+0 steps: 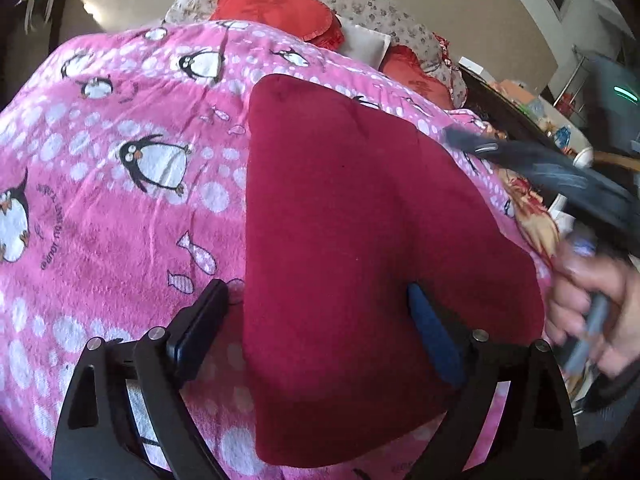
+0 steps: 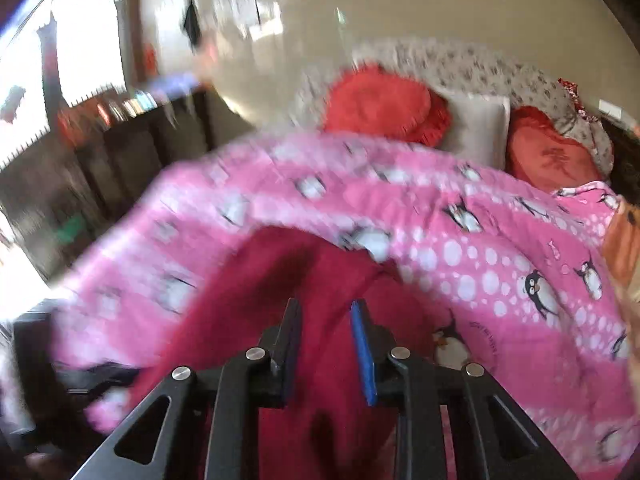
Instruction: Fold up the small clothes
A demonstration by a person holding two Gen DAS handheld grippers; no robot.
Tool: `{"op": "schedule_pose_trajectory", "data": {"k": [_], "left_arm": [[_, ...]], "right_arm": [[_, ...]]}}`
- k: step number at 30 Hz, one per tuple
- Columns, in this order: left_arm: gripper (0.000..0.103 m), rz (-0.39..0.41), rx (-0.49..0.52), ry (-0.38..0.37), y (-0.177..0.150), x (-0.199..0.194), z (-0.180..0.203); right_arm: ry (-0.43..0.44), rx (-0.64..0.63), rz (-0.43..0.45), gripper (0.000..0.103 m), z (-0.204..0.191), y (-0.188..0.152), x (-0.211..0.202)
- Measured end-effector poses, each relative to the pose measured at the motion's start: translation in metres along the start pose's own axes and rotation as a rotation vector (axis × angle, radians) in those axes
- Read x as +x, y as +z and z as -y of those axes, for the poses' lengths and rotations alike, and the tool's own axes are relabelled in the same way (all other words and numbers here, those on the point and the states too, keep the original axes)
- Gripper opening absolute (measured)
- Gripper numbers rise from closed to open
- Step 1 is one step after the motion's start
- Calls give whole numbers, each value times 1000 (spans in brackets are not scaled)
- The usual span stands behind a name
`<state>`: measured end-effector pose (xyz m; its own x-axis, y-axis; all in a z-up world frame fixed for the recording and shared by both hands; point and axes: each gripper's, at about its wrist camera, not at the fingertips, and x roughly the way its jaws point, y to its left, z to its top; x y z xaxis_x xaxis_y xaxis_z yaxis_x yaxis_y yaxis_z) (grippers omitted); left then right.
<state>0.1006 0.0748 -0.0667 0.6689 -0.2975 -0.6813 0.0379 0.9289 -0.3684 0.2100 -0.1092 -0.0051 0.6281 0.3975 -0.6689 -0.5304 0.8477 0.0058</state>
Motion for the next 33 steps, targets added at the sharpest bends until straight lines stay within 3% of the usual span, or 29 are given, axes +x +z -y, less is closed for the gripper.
{"op": "schedule_pose_trajectory", "data": {"k": [2, 3, 5, 7, 11, 25, 28, 30, 33], "left_arm": [[92, 1, 6, 6, 0, 0, 1], [92, -2, 6, 6, 0, 1, 1], [93, -5, 5, -1, 0, 2, 0], [93, -3, 8, 1, 0, 2, 1], [93, -2, 8, 2, 3, 4, 0], [93, -4, 5, -4, 1, 3, -1], [93, -4, 0, -8, 1, 3, -1], [93, -3, 2, -6, 1, 2, -1], [93, -3, 2, -6, 1, 2, -1]], "right_arm": [[-13, 48, -134, 24, 15, -11, 40], [15, 77, -135, 24, 21, -19, 48], [67, 114, -26, 24, 31, -35, 44], [75, 122, 1, 24, 31, -39, 42], [31, 80, 10, 23, 21, -38, 41], [46, 103, -21, 24, 27, -38, 40], [17, 111, -94, 26, 27, -25, 25], [-5, 88, -63, 26, 19, -19, -2], [85, 24, 8, 26, -3, -23, -43]]}}
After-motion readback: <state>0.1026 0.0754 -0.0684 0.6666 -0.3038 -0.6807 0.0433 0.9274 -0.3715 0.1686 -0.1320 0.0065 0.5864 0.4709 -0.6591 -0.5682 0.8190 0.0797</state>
